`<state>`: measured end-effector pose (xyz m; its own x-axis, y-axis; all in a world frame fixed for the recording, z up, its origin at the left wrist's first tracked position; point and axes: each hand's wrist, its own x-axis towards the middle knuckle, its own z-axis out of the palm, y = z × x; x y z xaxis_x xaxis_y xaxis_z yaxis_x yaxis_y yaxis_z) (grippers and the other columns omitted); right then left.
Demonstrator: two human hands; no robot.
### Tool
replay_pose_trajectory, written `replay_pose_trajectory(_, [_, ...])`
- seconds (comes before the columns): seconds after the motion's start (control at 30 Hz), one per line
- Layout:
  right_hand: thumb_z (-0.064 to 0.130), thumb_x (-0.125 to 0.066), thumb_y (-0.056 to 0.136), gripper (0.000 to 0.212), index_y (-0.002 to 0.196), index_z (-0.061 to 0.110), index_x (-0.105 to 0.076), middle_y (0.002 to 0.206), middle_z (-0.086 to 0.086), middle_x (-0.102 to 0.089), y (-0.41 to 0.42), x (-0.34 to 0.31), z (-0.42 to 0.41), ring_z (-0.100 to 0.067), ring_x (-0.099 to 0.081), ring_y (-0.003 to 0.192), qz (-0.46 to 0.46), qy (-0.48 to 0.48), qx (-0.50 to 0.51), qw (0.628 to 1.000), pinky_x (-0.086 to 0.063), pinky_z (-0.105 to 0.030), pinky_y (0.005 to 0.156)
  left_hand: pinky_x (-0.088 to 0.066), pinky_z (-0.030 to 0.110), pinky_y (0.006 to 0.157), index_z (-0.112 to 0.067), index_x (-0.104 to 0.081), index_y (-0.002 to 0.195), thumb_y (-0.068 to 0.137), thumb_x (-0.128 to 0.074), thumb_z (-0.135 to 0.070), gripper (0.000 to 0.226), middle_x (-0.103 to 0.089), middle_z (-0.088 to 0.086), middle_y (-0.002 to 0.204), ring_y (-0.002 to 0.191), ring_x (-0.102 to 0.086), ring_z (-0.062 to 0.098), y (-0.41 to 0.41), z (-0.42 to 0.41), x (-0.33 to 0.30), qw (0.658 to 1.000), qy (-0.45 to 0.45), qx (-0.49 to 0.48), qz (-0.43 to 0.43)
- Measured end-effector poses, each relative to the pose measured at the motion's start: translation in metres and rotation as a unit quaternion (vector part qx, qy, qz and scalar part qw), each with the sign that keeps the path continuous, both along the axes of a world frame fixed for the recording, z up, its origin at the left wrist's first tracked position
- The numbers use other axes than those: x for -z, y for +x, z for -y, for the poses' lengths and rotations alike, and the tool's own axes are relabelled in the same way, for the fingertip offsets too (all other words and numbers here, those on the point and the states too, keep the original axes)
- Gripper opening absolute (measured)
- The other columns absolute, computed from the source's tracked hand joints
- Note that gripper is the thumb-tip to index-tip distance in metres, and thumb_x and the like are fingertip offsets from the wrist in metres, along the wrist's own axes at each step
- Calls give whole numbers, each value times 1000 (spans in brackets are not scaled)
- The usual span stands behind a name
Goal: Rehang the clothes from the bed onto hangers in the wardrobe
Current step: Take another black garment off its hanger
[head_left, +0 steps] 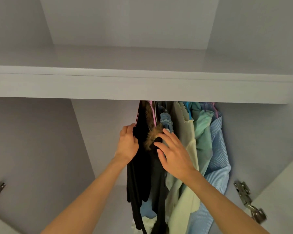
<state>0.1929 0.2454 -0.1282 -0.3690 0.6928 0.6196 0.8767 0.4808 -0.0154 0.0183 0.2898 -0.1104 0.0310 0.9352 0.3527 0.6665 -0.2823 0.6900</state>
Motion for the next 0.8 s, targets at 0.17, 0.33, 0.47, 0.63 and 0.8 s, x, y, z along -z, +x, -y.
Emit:
replay_pose_trajectory(0.17, [22, -44, 90, 29, 103, 13, -68, 124, -7, -58, 3, 2, 0, -23, -38, 132, -3, -3, 17, 1000, -33, -41, 110, -38, 20, 90, -4, -55, 118, 95, -44, -3, 26, -54, 14, 122, 114, -51, 25, 4, -21, -7, 996, -38, -9, 83])
replay_pose_trajectory(0.33, [21, -43, 90, 30, 104, 13, -69, 124, -8, -58, 6, 2, 0, -23, -39, 132, -15, 12, 18, 1000, -34, -41, 109, -42, 23, 84, -3, -58, 105, 96, -42, -4, 18, -57, 13, 110, 100, -56, 23, 2, -21, -7, 989, 3, -41, 141])
replay_pose_trajectory(0.47, [18, -42, 90, 31, 105, 11, -68, 122, -9, -59, 7, 3, -4, -24, -40, 130, -23, 28, 19, 999, -32, -42, 110, -48, 26, 86, -9, -59, 102, 96, -44, -8, 16, -59, 8, 107, 96, -57, 19, -9, -11, -13, 986, 33, -29, 159])
replay_pose_trajectory(0.63, [12, -41, 87, 32, 103, 6, -69, 113, -12, -64, -14, -6, -7, -29, -54, 118, -57, 43, 22, 997, -27, -43, 108, -39, 0, 69, -14, -58, 94, 95, -46, -7, 13, -57, 2, 102, 86, -56, 6, -37, 24, 3, 988, 29, -24, 148])
replay_pose_trajectory(0.8, [18, -38, 90, 37, 110, 0, -63, 108, -14, -65, -75, -34, -16, -29, -60, 107, -86, -20, -57, 995, -42, -35, 98, -39, 3, 70, -14, -57, 91, 94, -47, -4, 14, -58, 1, 95, 83, -57, 5, -59, 65, 29, 990, 6, -46, 134])
